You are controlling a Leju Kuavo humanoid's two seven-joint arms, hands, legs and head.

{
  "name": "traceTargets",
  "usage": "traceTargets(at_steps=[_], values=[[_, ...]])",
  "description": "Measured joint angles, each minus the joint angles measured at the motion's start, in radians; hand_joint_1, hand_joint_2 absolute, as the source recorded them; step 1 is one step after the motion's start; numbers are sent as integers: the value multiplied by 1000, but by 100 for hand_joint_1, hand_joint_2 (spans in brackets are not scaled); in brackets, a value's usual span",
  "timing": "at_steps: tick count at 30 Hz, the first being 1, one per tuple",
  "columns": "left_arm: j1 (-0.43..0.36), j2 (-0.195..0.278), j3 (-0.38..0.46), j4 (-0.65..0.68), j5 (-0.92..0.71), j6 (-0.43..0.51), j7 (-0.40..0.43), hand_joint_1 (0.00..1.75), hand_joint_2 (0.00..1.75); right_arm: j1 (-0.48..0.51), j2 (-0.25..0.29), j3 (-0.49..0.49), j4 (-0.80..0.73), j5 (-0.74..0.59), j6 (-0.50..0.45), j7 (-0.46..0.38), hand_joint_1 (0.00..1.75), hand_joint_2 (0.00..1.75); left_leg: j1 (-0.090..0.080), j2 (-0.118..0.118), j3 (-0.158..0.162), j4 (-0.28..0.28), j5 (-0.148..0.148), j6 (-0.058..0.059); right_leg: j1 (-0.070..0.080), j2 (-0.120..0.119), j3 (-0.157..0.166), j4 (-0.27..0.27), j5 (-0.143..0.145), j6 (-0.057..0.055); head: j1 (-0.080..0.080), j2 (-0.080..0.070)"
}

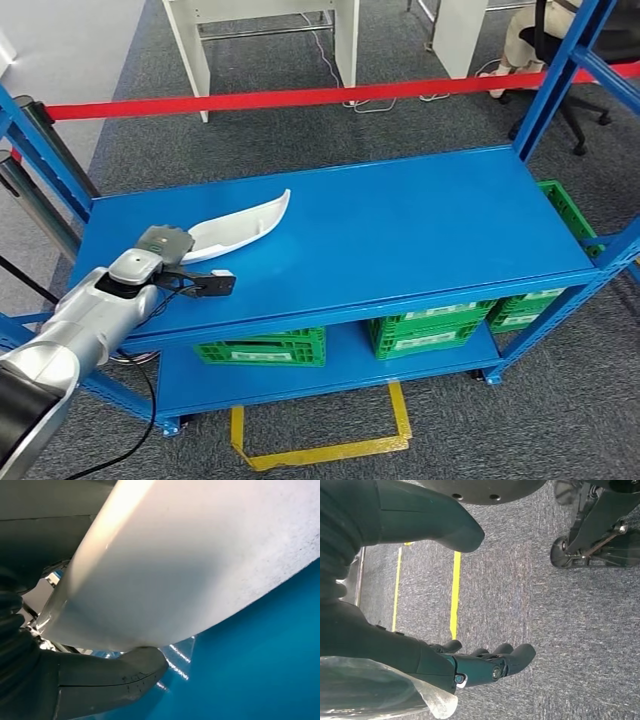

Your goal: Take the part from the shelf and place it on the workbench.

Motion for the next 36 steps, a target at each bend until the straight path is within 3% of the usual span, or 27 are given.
traceTargets(at_steps=[2,3,7,9,11,12,13,14,16,18,21,23,24,26,28,29,30,32,34,36], values=[[-5,-1,0,0,8,-1,-9,175,175,-2,0,-1,0,0,1,0,0,175,-4,0,61,-134,51,12,3,0,1,1,-2,4,1,0],[-7,-2,1,0,15,-2,-17,175,175,-2,0,-2,0,0,1,0,0,175,-6,0,77,-173,60,16,4,0,0,1,-3,9,1,0],[-23,-6,11,0,68,-31,-75,175,175,-5,0,-4,0,0,4,0,0,175,-6,1,87,-200,64,28,1,-1,-7,5,-8,32,2,0],[-30,-8,18,0,100,-38,-108,175,175,-5,0,-6,0,0,6,2,0,175,0,3,88,-208,71,36,0,0,-44,76,-52,39,6,0],[-29,-13,27,-2,140,-10,-142,175,175,-3,0,-8,0,-3,6,3,0,175,0,5,83,-208,73,39,0,0,-111,212,-115,45,8,0],[-23,-17,37,-6,175,24,-165,175,175,-1,0,-9,0,-5,6,3,0,175,-1,5,81,-208,73,39,0,0,-138,265,-130,47,8,0],[-13,-23,49,-16,221,63,-195,175,175,1,0,-11,0,-6,6,3,0,175,-1,4,79,-207,74,40,-1,-1,-149,285,-127,48,8,0],[0,-32,65,-31,283,97,-230,175,175,2,0,-13,0,-8,5,2,0,175,-1,3,79,-207,74,40,-1,-1,-140,264,-104,49,8,0],[35,-52,111,-77,434,127,-307,175,175,0,0,-16,0,-7,1,-1,0,175,0,1,79,-204,73,37,-1,-2,-79,132,-34,45,8,0],[69,-67,164,-142,584,124,-368,175,175,-3,0,-17,0,-6,-4,-7,0,175,-4,2,73,-198,72,27,1,-2,-26,20,3,37,8,0],[118,-78,228,-263,769,129,-402,175,175,-2,0,-21,0,-5,-8,-12,0,175,-6,5,65,-194,73,12,3,4,-17,0,6,22,7,0],[157,-82,263,-357,883,132,-411,175,175,1,0,-24,0,-3,-12,-14,0,175,-4,6,54,-167,50,2,0,6,-16,-3,8,12,5,0],[174,-83,281,-404,933,133,-414,175,175,1,0,-25,0,-1,-13,-15,0,175,-3,6,38,-129,26,-3,-1,6,-16,-4,9,6,4,0],[208,-84,309,-485,994,137,-418,175,175,2,0,-26,0,0,-16,-15,0,175,-2,5,-22,7,-37,-9,-1,5,-15,-4,8,1,2,0],[239,-85,326,-545,1011,142,-418,175,175,2,0,-27,0,0,-18,-15,0,175,-2,5,-68,102,-61,-9,1,5,-14,-4,6,-2,2,0],[250,-85,331,-567,1012,144,-418,175,175,2,0,-29,0,0,-18,-15,0,175,-2,5,-65,92,-44,-7,1,6,-13,-3,5,-2,2,0],[258,-85,336,-586,1013,144,-418,175,175,2,0,-30,0,0,-18,-15,0,175,-2,5,-44,44,-10,-2,2,6,-11,-3,4,-2,2,0],[264,-85,343,-619,1013,145,-418,175,175,1,2,-32,0,0,-18,-15,0,175,-5,5,19,-96,56,9,6,6,-9,-2,1,2,2,0],[267,-86,349,-643,1016,145,-418,175,175,0,5,-33,1,1,-18,-15,0,175,-9,5,53,-176,75,17,8,6,-14,0,-1,10,3,0],[272,-87,353,-659,1017,146,-417,175,175,-1,5,-33,1,1,-19,-15,0,175,-10,4,54,-187,70,23,9,5,-17,-1,-1,21,3,0]])
